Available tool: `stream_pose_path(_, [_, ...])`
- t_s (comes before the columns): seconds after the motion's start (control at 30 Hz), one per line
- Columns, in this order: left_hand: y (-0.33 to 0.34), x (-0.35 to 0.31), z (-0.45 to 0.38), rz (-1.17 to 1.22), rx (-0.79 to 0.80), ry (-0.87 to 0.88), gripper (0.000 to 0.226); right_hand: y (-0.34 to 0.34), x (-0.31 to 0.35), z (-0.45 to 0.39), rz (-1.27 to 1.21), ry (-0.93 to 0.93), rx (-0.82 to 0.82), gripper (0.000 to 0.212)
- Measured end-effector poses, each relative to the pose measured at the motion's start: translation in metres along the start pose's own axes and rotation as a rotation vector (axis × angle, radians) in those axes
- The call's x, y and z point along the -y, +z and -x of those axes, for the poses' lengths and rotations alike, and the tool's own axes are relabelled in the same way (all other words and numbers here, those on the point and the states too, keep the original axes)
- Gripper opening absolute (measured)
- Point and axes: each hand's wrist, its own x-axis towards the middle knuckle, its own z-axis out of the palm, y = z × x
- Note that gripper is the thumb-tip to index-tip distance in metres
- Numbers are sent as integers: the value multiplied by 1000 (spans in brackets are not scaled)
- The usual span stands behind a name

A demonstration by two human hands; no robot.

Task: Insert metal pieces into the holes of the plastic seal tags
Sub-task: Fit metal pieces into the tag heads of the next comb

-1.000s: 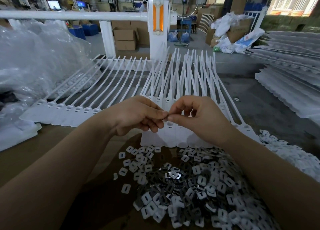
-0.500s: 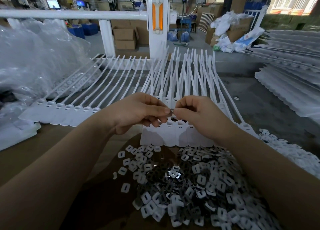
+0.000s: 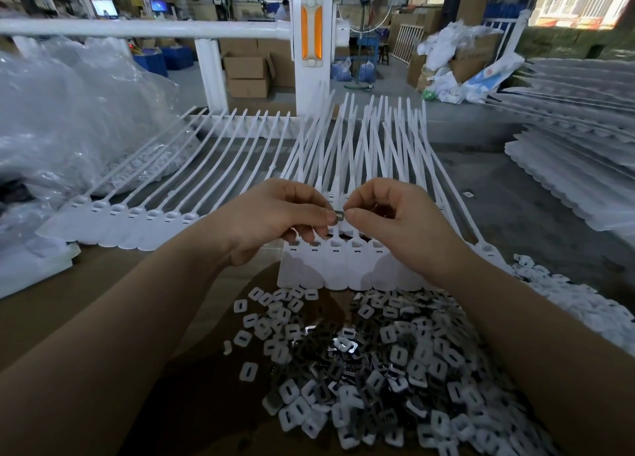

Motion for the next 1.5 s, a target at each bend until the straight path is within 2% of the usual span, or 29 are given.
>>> stream_pose_path(0.27, [1,1,1,-25,-1,26,1,1,1,0,16,-1,34,9])
stream_pose_path(0.53, [-1,1,1,4,-54,65,12,1,1,0,-20,52,46,12])
stream_pose_path(0.97, [11,2,0,-178,-121,115,10,2,0,0,59,47,75,11])
stream_pose_path(1.13, [23,11,-9,-263,-228,17,10,2,-12,-6,126,168,-84,14])
stream_pose_path(1.23, [28,16,-14,-376,-258,-42,9,0,-18,-8,107,241,-92,14])
stream_pose_path(1.5, [33,16,-18,-569,-300,-104,15,0,-20,-9,143,249,-72,15])
